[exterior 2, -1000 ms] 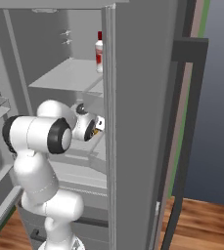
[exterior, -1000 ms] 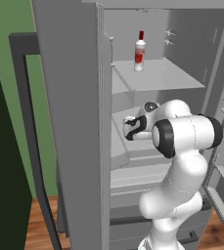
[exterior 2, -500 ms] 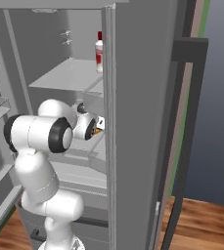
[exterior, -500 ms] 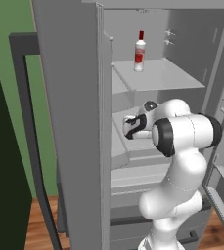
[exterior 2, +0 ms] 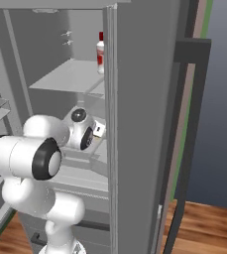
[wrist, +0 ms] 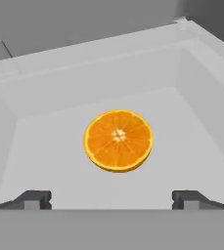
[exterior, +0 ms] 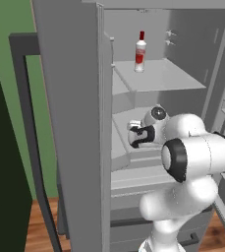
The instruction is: Place the liquor on the top shelf of the fridge to keep it out of children's reach, and place the orange and apple on lower shelves for easy access.
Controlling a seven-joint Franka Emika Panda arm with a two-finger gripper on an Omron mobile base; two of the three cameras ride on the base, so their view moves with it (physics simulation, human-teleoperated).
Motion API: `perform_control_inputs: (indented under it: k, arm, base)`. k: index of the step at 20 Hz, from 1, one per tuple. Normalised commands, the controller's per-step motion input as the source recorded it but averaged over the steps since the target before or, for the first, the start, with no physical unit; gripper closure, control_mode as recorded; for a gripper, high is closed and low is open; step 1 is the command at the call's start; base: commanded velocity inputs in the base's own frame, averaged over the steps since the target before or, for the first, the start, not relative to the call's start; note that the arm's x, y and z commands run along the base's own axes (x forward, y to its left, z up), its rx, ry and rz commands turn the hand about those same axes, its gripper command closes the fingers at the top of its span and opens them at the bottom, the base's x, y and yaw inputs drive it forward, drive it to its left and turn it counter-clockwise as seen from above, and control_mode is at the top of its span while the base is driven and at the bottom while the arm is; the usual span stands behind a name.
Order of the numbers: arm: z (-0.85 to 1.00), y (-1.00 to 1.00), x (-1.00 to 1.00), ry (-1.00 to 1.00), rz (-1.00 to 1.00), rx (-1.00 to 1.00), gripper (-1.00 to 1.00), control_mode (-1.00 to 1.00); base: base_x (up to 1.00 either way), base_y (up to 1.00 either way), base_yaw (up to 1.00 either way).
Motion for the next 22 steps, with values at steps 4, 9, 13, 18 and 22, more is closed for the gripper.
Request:
perform_control_inputs:
  k: [4,9,13,18,22]
  arm:
    - [0.54,0.0,-0.62,-0.01,0.0,0.0,-1.0,-1.0]
    - [0.62,0.0,-0.67,0.0,0.0,-0.01,-1.0,-1.0]
    - [0.64,0.0,-0.81,0.0,0.0,-0.02,-1.0,-1.0]
    - [0.62,0.0,-0.94,0.0,0.0,-0.03,-1.0,-1.0]
    - [0.61,0.0,-0.93,0.01,0.0,-0.03,-1.0,-1.0]
  base:
    - [0.0,0.0,0.0]
    - [0.0,0.0,0.0]
    - [0.0,0.0,0.0]
    - [0.0,0.0,0.0]
    - [0.0,0.0,0.0]
